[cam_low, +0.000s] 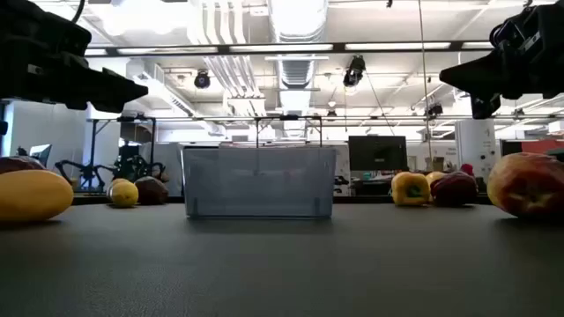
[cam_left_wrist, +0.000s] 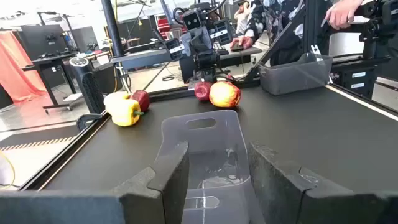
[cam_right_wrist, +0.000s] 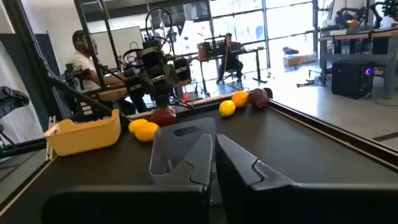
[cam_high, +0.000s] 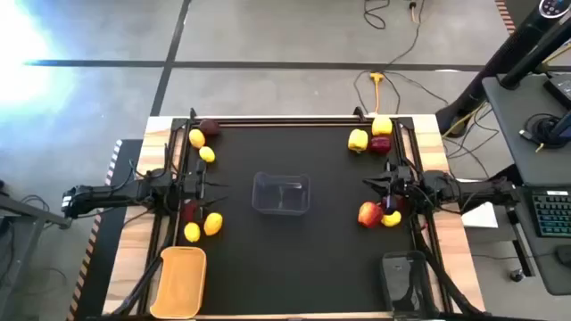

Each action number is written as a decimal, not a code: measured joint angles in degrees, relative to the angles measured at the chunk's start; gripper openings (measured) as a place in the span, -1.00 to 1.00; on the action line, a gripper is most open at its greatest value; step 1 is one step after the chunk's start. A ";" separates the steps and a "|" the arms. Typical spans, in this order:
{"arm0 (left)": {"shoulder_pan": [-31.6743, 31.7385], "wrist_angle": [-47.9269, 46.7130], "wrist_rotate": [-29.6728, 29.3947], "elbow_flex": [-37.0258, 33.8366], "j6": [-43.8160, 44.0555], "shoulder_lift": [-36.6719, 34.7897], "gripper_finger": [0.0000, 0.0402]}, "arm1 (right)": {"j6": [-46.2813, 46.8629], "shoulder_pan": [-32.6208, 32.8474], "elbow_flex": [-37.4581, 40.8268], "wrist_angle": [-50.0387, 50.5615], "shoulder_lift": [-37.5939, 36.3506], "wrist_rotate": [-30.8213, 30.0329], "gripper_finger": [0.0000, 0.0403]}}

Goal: Sort produce into baskets

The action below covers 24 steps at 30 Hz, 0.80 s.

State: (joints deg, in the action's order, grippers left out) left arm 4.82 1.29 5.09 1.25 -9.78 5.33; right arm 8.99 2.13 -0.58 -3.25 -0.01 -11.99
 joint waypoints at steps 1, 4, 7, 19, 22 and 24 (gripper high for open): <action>0.00 0.00 -0.01 -0.01 0.00 0.00 -0.27 | 0.00 0.00 0.00 0.00 0.00 0.00 -0.94; 0.00 -0.01 0.01 -0.02 0.00 0.01 -0.27 | 0.00 0.00 0.00 0.01 0.00 0.00 -0.94; 0.00 -0.01 0.01 -0.02 0.00 0.01 -0.27 | 0.00 0.00 0.00 0.00 0.00 0.00 -0.94; 0.00 0.00 0.00 -0.01 0.00 0.01 -0.27 | 0.00 4.16 0.00 0.02 0.00 -0.02 -0.94; 0.00 0.01 -0.01 -0.02 0.00 0.01 -0.27 | 0.00 6.44 0.00 0.01 0.02 0.04 -0.94; 0.00 -0.01 0.01 0.00 0.00 0.01 -0.27 | 0.00 6.86 0.00 0.00 0.02 0.06 -0.94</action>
State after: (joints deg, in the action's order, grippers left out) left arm 4.82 1.28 5.10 1.26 -9.78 5.34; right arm 8.99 8.99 -0.58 -3.25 0.01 -11.93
